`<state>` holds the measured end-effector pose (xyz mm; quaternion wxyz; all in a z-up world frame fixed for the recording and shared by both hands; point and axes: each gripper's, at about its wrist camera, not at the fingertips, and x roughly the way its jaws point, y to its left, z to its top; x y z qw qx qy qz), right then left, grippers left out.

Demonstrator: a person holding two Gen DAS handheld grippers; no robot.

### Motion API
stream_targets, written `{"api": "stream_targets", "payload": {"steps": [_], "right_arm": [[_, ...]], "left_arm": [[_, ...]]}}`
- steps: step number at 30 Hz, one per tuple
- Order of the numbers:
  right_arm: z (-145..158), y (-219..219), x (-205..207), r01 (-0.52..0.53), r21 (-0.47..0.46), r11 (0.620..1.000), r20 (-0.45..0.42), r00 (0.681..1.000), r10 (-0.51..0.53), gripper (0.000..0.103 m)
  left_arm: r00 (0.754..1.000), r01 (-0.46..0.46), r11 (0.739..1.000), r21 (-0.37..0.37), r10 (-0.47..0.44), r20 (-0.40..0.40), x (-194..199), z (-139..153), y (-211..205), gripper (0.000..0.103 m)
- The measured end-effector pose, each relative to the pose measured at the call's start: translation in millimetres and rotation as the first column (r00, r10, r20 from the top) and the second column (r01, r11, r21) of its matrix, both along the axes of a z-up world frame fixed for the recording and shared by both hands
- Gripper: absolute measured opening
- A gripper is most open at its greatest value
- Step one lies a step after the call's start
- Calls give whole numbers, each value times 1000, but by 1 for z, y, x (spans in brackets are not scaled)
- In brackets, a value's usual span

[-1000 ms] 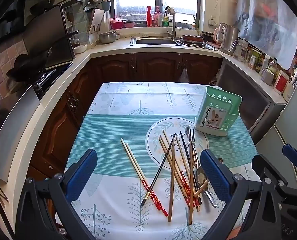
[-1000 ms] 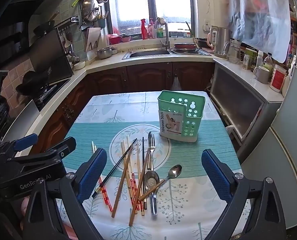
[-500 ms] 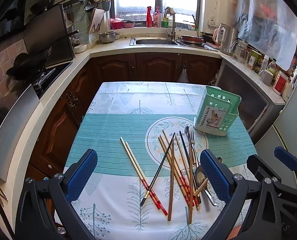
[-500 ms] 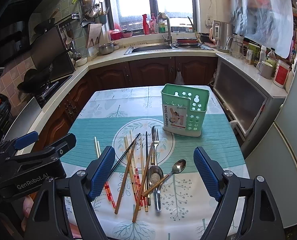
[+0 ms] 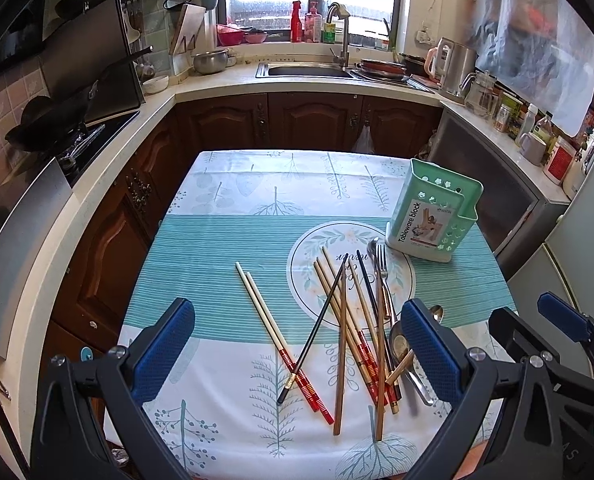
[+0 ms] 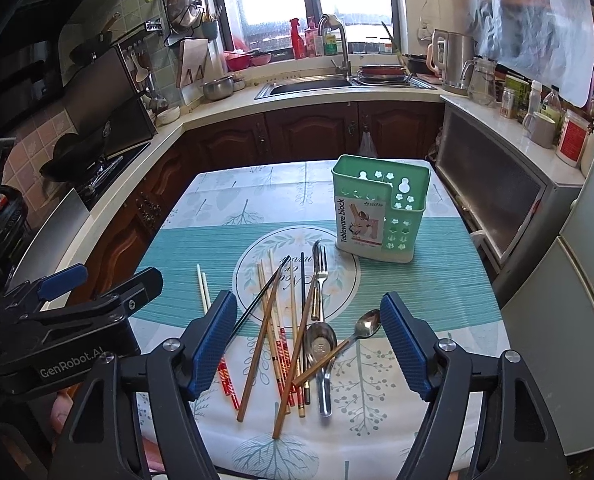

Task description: Organize utensils

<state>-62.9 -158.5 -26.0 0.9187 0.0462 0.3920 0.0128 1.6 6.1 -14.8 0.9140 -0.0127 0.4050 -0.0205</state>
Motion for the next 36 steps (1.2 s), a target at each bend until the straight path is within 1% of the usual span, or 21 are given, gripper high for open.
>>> {"api": "stream_targets", "payload": {"steps": [4, 7, 9, 12, 20, 23, 25, 29, 32, 36], "right_arm": [[-2, 2, 3, -15, -3, 1000, -12, 1000, 15, 65], [-3, 2, 5, -19, -5, 1000, -20, 1000, 19, 63], [-3, 2, 7, -22, -5, 1000, -22, 1000, 22, 63], [0, 2, 7, -26, -9, 1000, -17, 1000, 26, 63], [9, 2, 10, -36, -18, 999, 0, 999, 36, 63], [11, 1, 12, -44, -2, 999, -3, 999, 44, 63], [13, -1, 14, -46, 6, 999, -7, 999, 46, 63], [18, -4, 18, -52, 14, 999, -7, 999, 52, 63], [23, -7, 17, -45, 10, 999, 5, 999, 45, 63], [29, -10, 14, -42, 3, 999, 15, 999, 42, 63]], "left_arm": [[1000, 7, 999, -33, -7, 4, 3, 2, 4, 102], [999, 25, 997, -77, -23, 28, 2, 5, 7, 102], [999, 28, 996, -88, -25, 44, 1, 7, 7, 102], [998, 22, 996, -82, -17, 54, 2, 9, 8, 102], [999, 15, 999, -41, -14, 34, 10, 12, 8, 102], [999, 17, 999, -32, -16, 28, 11, 14, 9, 102], [1000, 16, 1000, -14, -16, 25, 14, 16, 8, 102], [999, 30, 999, -11, -29, 39, 17, 24, 7, 102], [999, 23, 1000, -13, -22, 50, 19, 27, 7, 102], [999, 8, 1000, 13, -9, 46, 21, 29, 3, 102]]}}
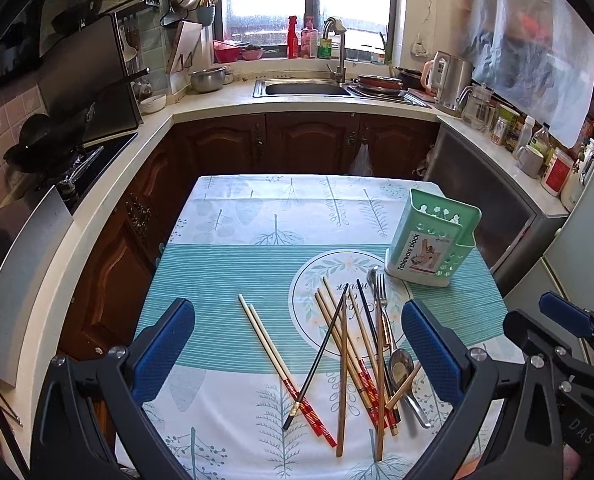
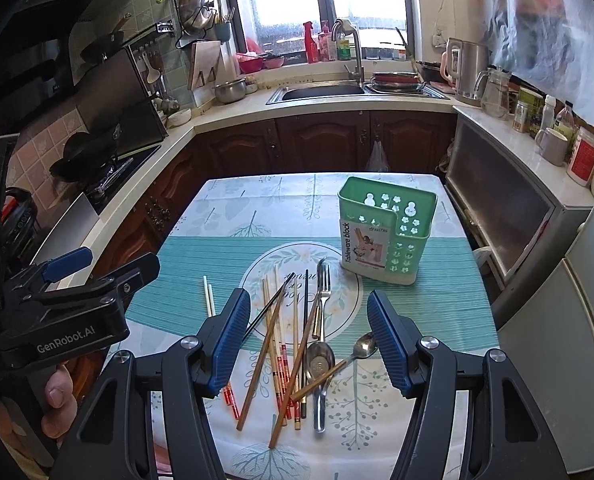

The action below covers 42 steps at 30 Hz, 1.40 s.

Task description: Organize utensils

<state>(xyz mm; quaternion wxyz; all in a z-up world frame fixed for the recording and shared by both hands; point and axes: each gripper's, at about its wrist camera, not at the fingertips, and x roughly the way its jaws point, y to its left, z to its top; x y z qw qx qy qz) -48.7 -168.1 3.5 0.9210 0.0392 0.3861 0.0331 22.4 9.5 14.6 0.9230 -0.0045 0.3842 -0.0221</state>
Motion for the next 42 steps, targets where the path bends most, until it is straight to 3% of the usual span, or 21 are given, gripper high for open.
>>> {"api": "stream_targets", "payload": {"steps": [16, 26, 30, 36, 41, 42], "right_arm": [[-4, 0, -8, 7, -8, 1000, -19, 1000, -7, 63], [-15, -9, 3, 12, 15, 1000, -66, 998, -11, 58], [-22, -19, 15, 0, 12, 1000, -109, 994, 1, 57], [-49, -45, 50, 2, 80, 997, -226, 974, 17, 55], [-87, -58, 89, 6, 149, 989, -331, 943, 45, 46], [-95, -60, 97, 10, 165, 986, -352, 935, 49, 43]], "left_arm": [[1000, 24, 1000, 11, -24, 2, -4, -4, -2, 102], [988, 133, 990, -41, -136, -74, 23, -13, 1, 102], [968, 210, 977, -39, -213, -135, 49, -16, 0, 102], [932, 281, 959, -44, -284, -224, 88, -35, -6, 101], [886, 341, 938, -56, -340, -316, 109, -69, -23, 87], [871, 355, 933, -59, -353, -342, 113, -80, -28, 78]]}}
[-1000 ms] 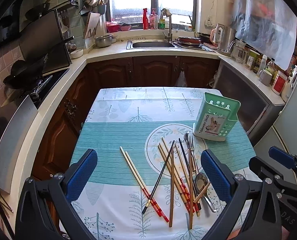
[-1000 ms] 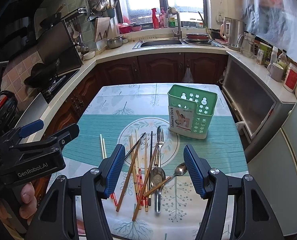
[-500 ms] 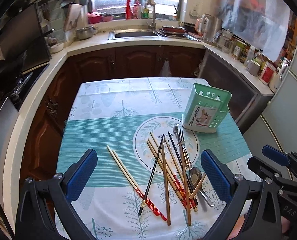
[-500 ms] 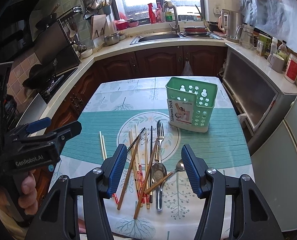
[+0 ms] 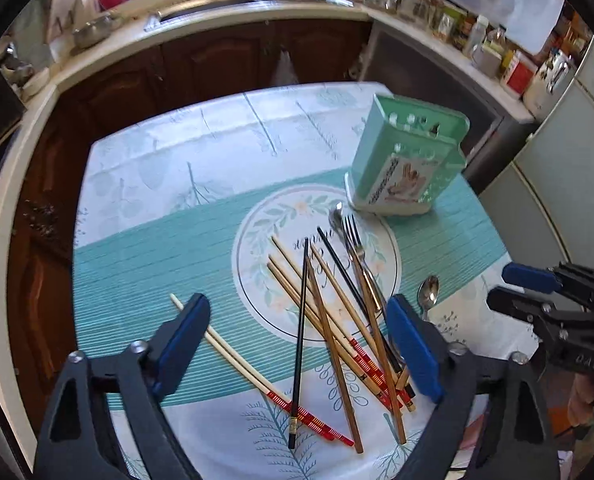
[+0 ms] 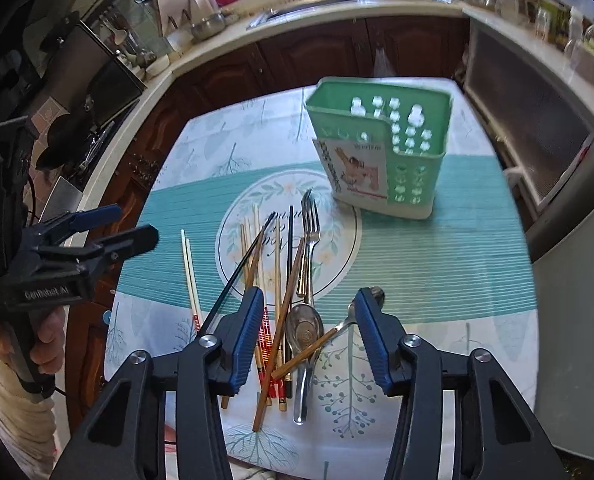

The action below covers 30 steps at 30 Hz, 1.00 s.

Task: Organize utensils
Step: 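Grasp the black chopstick with the left tool while the right tool grasps a brown wooden chopstick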

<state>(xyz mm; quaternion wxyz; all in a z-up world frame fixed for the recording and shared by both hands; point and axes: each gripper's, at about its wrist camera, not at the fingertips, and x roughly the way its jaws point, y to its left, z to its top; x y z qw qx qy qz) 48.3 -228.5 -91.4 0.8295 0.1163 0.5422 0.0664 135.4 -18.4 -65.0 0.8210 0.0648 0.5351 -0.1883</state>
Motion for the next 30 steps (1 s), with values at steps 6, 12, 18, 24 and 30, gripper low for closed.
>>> {"api": "stream_targets", "payload": {"steps": [6, 12, 18, 24, 30], "right_arm": [[-46, 11, 41, -36, 51, 998, -77, 996, 39, 38], [-75, 35, 62, -73, 64, 995, -131, 988, 81, 38], [-90, 54, 67, -97, 74, 993, -168, 980, 108, 38], [-99, 60, 69, -85, 84, 993, -194, 976, 100, 38], [-104, 66, 78, -75, 88, 993, -211, 973, 92, 38]], "left_arm": [[984, 63, 998, 28, -57, -170, 17, -60, -16, 48], [959, 82, 994, 74, -58, -277, 23, -103, -17, 26], [948, 94, 990, 102, -58, -312, 22, -119, -17, 18], [943, 106, 985, 137, -56, -327, 22, -132, -17, 13], [942, 94, 984, 153, -38, -334, 21, -139, -13, 4]]}}
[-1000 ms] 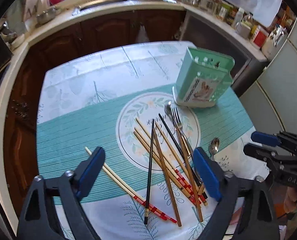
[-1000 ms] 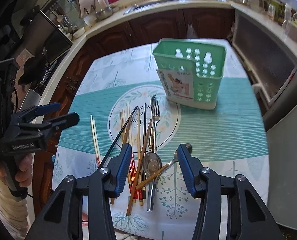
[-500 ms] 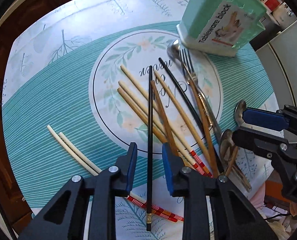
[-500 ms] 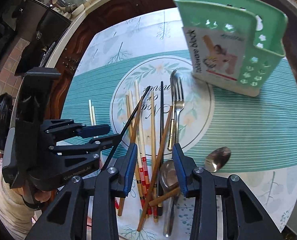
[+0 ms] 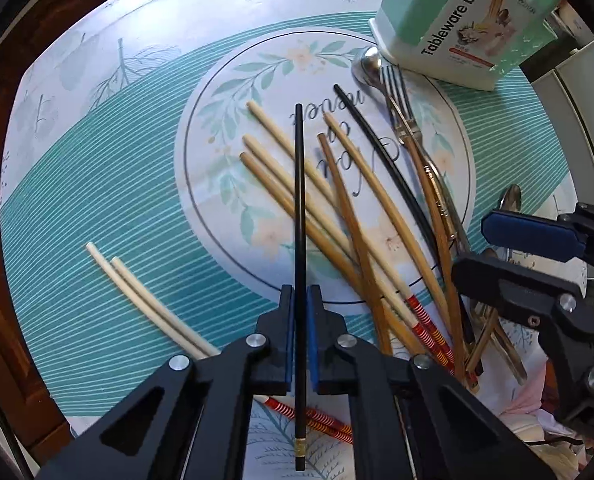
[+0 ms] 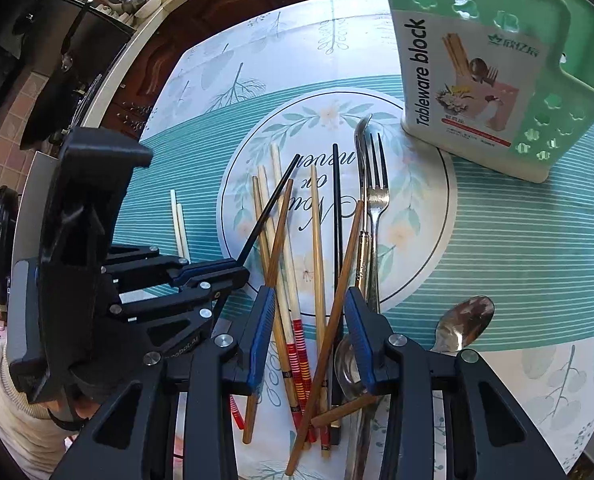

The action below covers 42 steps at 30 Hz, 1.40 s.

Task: Organize utensils
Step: 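Grasp the black chopstick with the left tool while the right tool grasps a brown wooden chopstick, then lift both chopsticks and lower them into the green holder with both tools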

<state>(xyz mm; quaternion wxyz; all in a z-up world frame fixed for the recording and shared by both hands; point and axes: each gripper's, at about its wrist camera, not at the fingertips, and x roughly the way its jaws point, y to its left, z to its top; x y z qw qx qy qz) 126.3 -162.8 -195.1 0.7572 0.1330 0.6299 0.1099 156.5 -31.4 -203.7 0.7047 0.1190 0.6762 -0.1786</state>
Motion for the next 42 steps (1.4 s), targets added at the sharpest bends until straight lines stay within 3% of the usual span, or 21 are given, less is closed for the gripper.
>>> {"api": "stream_targets", "payload": {"steps": [6, 12, 21, 27, 35, 42], "right_arm": [[-8, 20, 21, -3, -10, 1000, -31, 1000, 2, 37], [-19, 44, 41, -12, -52, 999, -66, 998, 9, 29], [-39, 66, 58, -24, -161, 987, -105, 994, 7, 17], [-38, 68, 59, -10, -171, 985, -93, 996, -6, 8], [-26, 55, 37, -12, -106, 994, -73, 997, 4, 6], [18, 26, -4, 26, 27, 999, 44, 999, -27, 6]], "left_arm": [[998, -67, 996, -56, 67, 5, -1, 7, 22, 4], [993, -112, 988, -105, 115, 19, -8, 20, 35, 4], [989, -129, 980, -154, 139, 55, -15, 37, 44, 4], [987, -136, 977, -162, 148, 64, -15, 39, 56, 4], [975, -122, 981, -149, 147, 169, -30, 57, 52, 4], [948, -97, 982, -165, 141, 285, -46, 94, 43, 4]]}}
